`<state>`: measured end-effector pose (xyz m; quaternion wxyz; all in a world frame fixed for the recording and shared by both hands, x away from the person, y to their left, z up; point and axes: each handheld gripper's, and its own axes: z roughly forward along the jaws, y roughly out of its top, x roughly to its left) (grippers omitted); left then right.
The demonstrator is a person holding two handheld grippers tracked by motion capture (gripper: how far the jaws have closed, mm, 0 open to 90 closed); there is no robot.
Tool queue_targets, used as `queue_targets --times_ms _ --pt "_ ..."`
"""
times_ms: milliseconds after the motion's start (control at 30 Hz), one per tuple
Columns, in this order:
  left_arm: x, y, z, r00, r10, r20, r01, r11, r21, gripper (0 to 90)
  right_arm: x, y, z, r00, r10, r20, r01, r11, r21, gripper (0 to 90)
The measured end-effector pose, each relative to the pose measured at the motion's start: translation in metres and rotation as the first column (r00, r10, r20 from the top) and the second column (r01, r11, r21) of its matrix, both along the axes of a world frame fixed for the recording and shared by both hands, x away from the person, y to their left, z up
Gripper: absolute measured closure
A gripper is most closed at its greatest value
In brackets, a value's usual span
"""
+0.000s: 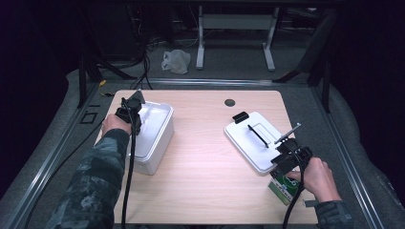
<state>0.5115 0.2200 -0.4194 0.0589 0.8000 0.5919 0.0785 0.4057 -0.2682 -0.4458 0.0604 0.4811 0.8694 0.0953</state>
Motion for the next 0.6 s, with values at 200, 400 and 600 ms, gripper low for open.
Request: queue_targets --times_ms 200,400,600 --pt "-0.009 -0.004 0.0 0.9894 -0.145 0.004 0.145 0.9893 0.017 89.6 -0.001 -0.002 0.003 1.0 0.002 -0.003 -0.002 1.0 0.004 1.4" --pt "-0.018 -0.011 0.0 0.9596 -0.281 0.001 0.281 0.959 0.036 89.5 -0.001 -0.005 0.003 1.0 -0.004 0.005 0.004 1.0 0.01 1.3" --pt "-0.027 -0.024 0.001 0.9115 -0.411 -0.003 0.411 0.9107 0.04 89.6 -0.001 -0.006 0.005 1.0 -0.01 0.002 0.01 1.0 0.011 1.3"
